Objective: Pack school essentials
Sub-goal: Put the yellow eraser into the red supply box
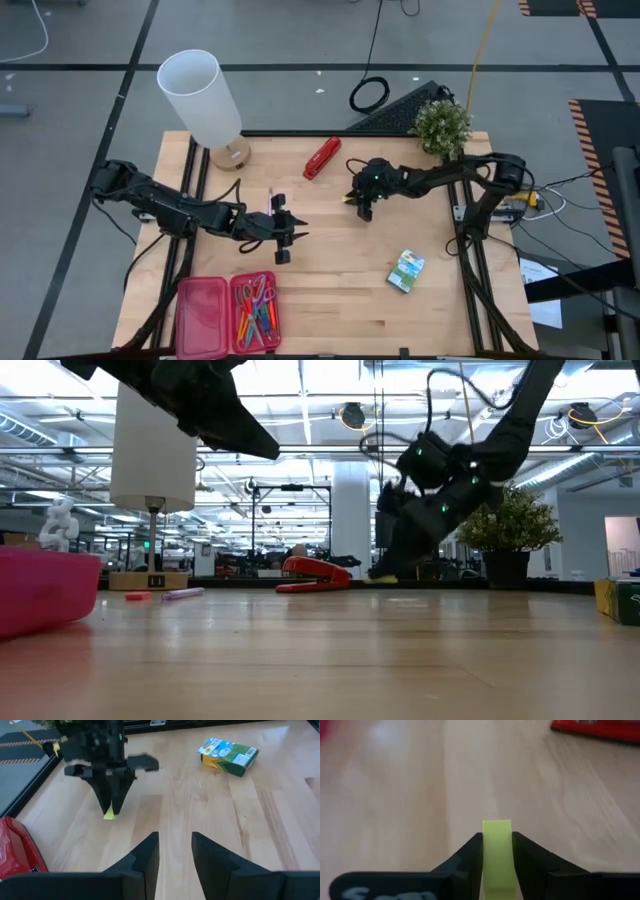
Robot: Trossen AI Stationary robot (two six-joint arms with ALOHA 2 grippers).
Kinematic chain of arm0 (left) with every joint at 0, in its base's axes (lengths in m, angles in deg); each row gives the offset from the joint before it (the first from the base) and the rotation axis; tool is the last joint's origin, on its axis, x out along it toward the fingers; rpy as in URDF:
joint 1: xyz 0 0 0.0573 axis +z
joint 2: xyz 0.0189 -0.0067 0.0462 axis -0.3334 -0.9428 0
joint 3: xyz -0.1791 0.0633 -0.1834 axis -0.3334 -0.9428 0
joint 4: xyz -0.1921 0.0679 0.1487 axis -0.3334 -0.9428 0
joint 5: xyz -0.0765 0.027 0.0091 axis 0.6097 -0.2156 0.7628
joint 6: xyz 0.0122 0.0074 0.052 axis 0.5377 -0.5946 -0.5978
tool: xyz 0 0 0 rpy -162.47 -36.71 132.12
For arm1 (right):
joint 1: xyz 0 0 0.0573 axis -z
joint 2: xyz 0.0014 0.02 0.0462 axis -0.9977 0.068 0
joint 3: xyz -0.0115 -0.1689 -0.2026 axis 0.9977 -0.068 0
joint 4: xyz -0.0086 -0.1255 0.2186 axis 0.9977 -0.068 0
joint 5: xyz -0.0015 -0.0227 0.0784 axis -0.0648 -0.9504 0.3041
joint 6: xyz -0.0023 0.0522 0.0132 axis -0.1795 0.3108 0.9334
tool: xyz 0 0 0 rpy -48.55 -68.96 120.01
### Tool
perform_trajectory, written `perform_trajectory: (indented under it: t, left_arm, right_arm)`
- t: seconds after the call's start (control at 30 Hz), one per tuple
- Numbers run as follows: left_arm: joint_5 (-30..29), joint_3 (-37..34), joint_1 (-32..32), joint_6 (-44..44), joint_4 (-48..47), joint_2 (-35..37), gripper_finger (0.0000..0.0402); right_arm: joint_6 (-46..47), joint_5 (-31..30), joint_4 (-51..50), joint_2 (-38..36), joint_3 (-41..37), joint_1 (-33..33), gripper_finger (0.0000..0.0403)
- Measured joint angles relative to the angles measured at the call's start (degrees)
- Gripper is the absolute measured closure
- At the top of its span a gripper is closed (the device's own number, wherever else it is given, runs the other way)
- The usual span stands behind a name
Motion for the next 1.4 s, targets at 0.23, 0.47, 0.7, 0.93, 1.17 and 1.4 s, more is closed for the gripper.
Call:
perform_trajectory:
  t: [0.23, 0.47, 0.7, 0.93, 1.17, 1.4]
  left_arm:
    - [0.15, 0.00, -0.04, -1.45, -0.04, 0.00, 0.0284]
    - [0.72, 0.00, -2.47, -5.89, 1.10, -0.01, 0.0281]
    - [0.62, 0.17, -3.52, -13.08, 10.82, -4.70, 0.0227]
    - [-3.16, 0.03, -4.17, -23.62, 20.76, -12.34, 0.0175]
    - [-6.89, 1.51, -6.21, -34.01, 31.12, -19.80, 0.0172]
    - [-10.44, 6.54, -7.08, -37.91, 32.28, -24.17, 0.0185]
  right_arm:
    - [5.41, 2.92, -3.66, -6.29, 0.06, -4.61, 0.0314]
    - [10.72, 3.55, -2.50, -10.88, -2.39, -10.64, 0.0314]
    - [15.25, 3.48, 2.00, -11.06, -2.62, -17.34, 0.0314]
    - [16.62, 3.45, 10.94, -11.06, -2.62, -23.50, 0.0314]
    - [16.43, 2.39, 16.10, -11.06, -2.62, -27.32, 0.0314]
    - [19.37, -4.31, 17.94, -11.06, -2.57, -28.86, 0.0314]
